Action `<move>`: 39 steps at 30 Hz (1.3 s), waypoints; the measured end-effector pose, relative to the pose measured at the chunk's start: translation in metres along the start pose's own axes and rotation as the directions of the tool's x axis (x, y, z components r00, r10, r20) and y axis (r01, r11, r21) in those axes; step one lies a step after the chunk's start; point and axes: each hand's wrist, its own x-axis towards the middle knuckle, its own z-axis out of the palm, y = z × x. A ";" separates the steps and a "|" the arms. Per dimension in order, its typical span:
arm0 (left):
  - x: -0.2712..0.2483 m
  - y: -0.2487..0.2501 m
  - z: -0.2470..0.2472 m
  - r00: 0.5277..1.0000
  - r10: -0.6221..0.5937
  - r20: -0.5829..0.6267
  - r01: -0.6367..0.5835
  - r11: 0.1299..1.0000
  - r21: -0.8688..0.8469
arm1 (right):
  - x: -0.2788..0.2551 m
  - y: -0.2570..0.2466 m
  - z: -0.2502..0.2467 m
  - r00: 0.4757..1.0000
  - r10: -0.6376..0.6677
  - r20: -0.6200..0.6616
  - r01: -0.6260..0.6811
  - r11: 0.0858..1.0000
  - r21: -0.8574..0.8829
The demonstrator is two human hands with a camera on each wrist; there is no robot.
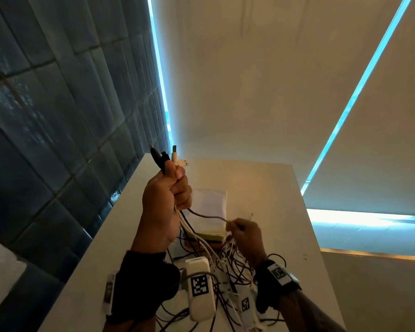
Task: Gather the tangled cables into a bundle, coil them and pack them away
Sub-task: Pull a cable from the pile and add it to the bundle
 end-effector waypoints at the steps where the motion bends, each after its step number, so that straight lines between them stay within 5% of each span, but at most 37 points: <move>1: 0.001 -0.003 -0.002 1.000 -0.014 -0.017 0.014 1.000 0.011 | 0.001 -0.010 -0.004 0.999 -0.005 -0.046 0.007 0.999 0.045; 10: 0.003 -0.019 0.000 0.981 -0.039 -0.191 0.102 0.938 0.332 | -0.029 -0.132 -0.026 0.927 -0.372 0.037 0.304 0.808 0.504; 13: 0.001 -0.016 0.001 0.987 -0.075 -0.142 0.101 0.977 0.188 | -0.037 -0.137 -0.026 0.887 -0.438 0.148 0.299 0.787 0.540; 16: -0.001 -0.008 0.003 0.994 -0.086 -0.074 0.080 0.993 -0.087 | -0.037 -0.120 -0.025 0.879 -0.376 0.294 0.181 0.833 0.523; 20: 0.001 -0.003 0.005 0.998 -0.033 0.045 0.038 0.993 -0.107 | -0.036 -0.091 -0.015 0.872 -0.232 0.430 0.025 0.901 0.434; 30: -0.006 -0.002 0.003 0.991 0.035 0.127 -0.031 0.999 -0.036 | -0.021 -0.031 -0.005 0.956 -0.129 0.262 0.058 0.962 0.265; 39: -0.012 0.011 -0.002 0.989 0.076 0.125 -0.073 0.997 -0.029 | -0.015 -0.003 0.004 0.977 -0.063 0.202 0.025 0.982 0.186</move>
